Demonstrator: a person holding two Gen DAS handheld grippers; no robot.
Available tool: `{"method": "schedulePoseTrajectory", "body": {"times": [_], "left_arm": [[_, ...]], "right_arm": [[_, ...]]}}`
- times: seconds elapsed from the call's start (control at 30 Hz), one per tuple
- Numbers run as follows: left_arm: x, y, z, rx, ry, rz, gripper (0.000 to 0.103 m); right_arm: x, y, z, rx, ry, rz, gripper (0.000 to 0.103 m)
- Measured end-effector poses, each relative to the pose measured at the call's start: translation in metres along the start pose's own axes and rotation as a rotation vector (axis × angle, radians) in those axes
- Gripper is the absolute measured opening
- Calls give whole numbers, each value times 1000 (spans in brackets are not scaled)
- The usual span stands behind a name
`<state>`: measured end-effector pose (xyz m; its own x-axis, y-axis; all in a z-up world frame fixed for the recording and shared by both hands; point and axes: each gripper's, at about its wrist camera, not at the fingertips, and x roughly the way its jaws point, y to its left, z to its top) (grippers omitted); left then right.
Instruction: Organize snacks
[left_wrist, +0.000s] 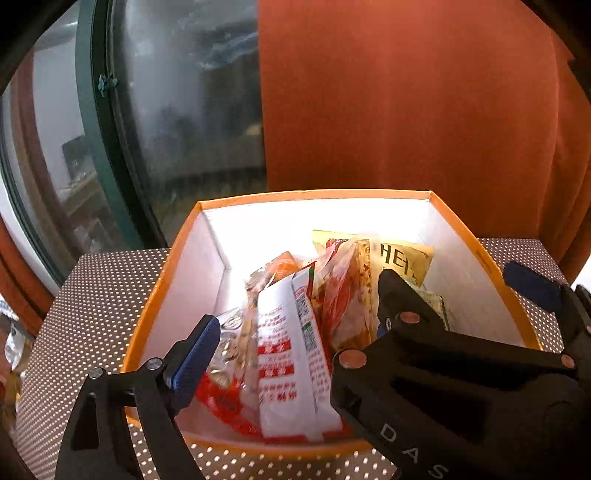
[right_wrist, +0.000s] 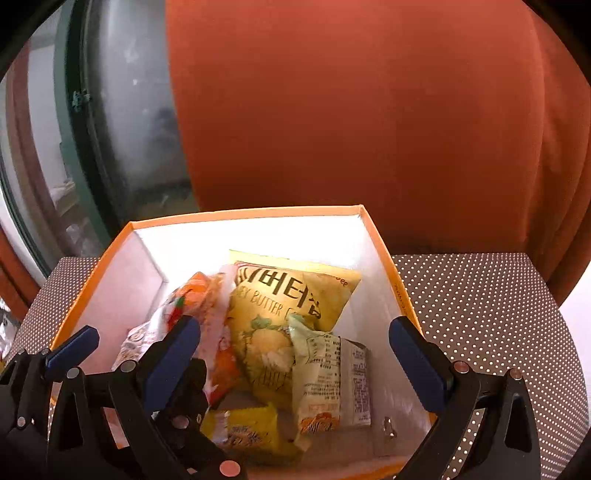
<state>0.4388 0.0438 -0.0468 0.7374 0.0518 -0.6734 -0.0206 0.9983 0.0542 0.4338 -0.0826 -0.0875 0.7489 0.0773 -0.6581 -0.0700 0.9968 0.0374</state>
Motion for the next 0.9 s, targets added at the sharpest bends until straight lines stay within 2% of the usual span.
{"method": "schedulePoseTrajectory", "body": {"times": [0.13, 0.33, 0.47, 0.67, 0.8, 0.9], "left_arm": [[-31, 1, -8, 36, -46, 6, 99], [-86, -4, -17, 39, -127, 3, 103], [-122, -6, -23, 15, -169, -11, 103], [-176, -9, -40, 28, -253, -9, 103], [-208, -9, -59, 25, -301, -11, 103], [-228, -7, -75, 35, -347, 15, 103]], "right_arm": [[-26, 5, -5, -3, -39, 5, 103], [-79, 2, -13, 16, -95, 16, 103], [-117, 1, -16, 15, -152, -3, 103], [-174, -1, -27, 9, -222, 13, 103], [-210, 3, -40, -23, -272, 5, 103], [-240, 5, -56, -25, -315, -12, 103]]}}
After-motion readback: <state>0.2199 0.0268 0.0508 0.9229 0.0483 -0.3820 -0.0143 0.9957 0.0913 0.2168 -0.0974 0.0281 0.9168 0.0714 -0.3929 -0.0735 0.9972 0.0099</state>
